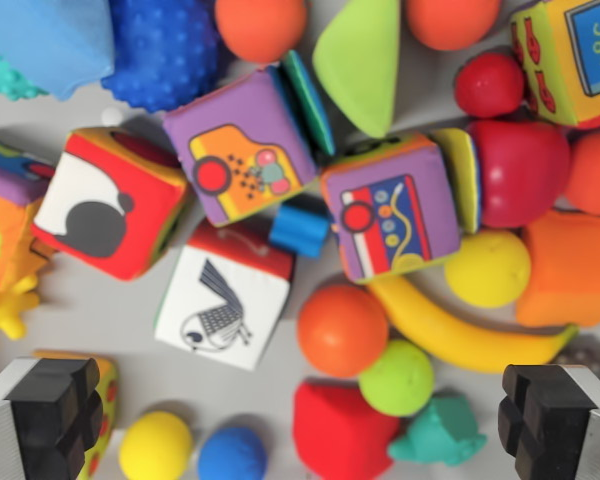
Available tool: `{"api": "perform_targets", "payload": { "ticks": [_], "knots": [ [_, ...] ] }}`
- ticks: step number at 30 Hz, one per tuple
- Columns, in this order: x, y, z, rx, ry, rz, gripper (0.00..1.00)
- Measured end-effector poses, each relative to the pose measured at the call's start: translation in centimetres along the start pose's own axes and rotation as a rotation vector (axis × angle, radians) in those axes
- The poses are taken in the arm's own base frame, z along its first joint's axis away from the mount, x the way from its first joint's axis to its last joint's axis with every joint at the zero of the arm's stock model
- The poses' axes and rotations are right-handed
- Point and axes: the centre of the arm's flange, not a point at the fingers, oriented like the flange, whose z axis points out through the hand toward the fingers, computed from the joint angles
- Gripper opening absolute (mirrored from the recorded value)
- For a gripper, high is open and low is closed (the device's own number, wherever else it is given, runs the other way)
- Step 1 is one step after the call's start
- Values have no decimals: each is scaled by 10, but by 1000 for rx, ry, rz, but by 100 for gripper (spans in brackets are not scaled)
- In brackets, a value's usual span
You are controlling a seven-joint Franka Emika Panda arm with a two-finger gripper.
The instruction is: Pick an object from the bin
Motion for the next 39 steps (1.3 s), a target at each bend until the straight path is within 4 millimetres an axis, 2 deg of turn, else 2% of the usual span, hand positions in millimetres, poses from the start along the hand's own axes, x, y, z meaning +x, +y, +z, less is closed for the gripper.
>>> {"api": "perform_targets", "payload": {
  "ticks": [39],
  "knots": [
    [-5, -3, 7, -2, -3, -68, 100]
  ]
}}
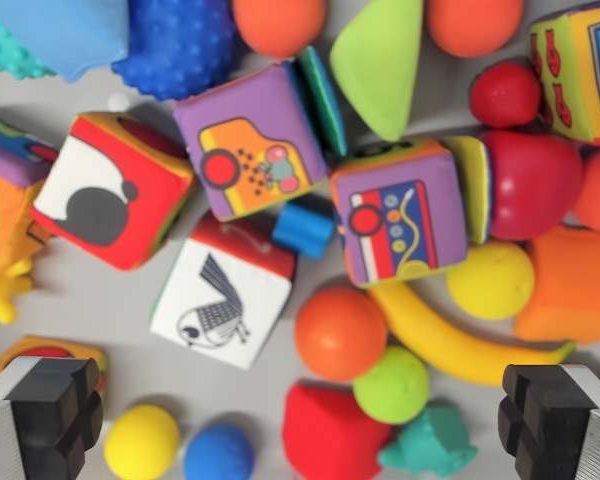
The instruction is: Pick an object from the bin
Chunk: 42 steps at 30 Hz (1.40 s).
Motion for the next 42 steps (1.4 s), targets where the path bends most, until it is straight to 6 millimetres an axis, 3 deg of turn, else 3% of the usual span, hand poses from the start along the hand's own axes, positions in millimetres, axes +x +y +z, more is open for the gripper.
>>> {"api": "perform_targets", "payload": {
  "ticks": [42],
  "knots": [
    [-25, -22, 36, -1, 3, -338, 100]
  ]
}}
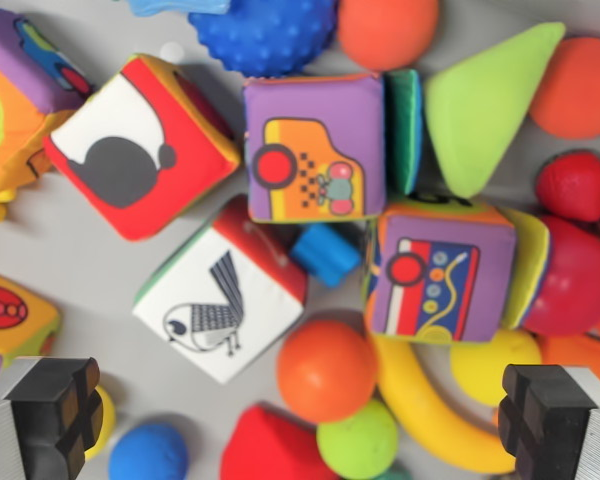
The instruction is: Pick an object from the bin
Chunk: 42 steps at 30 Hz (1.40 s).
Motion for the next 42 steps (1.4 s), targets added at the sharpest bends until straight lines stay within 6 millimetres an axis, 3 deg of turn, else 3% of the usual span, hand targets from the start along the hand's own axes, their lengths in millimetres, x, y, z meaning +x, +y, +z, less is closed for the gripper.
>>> {"api": "perform_targets", "payload": {
  "ticks": [42],
  "knots": [
    [-25, -44, 55, -4, 7, -520, 100]
  ]
}}
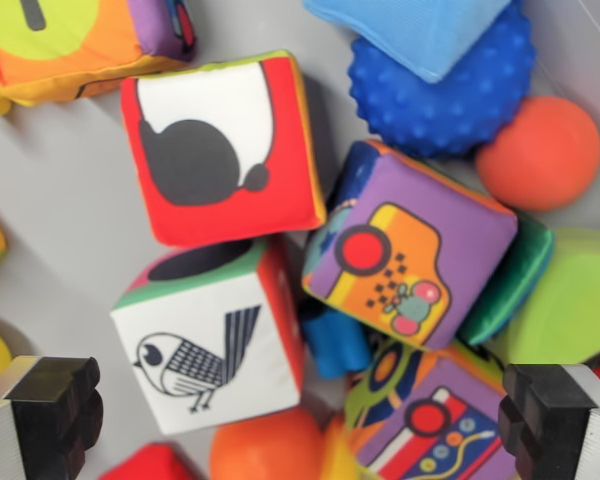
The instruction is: Pick an object from the bin
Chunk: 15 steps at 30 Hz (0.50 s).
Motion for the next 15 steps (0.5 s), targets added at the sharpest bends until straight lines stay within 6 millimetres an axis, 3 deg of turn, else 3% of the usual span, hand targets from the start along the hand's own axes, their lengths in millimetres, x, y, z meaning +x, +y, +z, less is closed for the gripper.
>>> {"api": "perform_targets", "payload": {
  "ticks": [15],
  "knots": [
    [-1, -19, 21, -2, 2, -197, 100]
  ]
}}
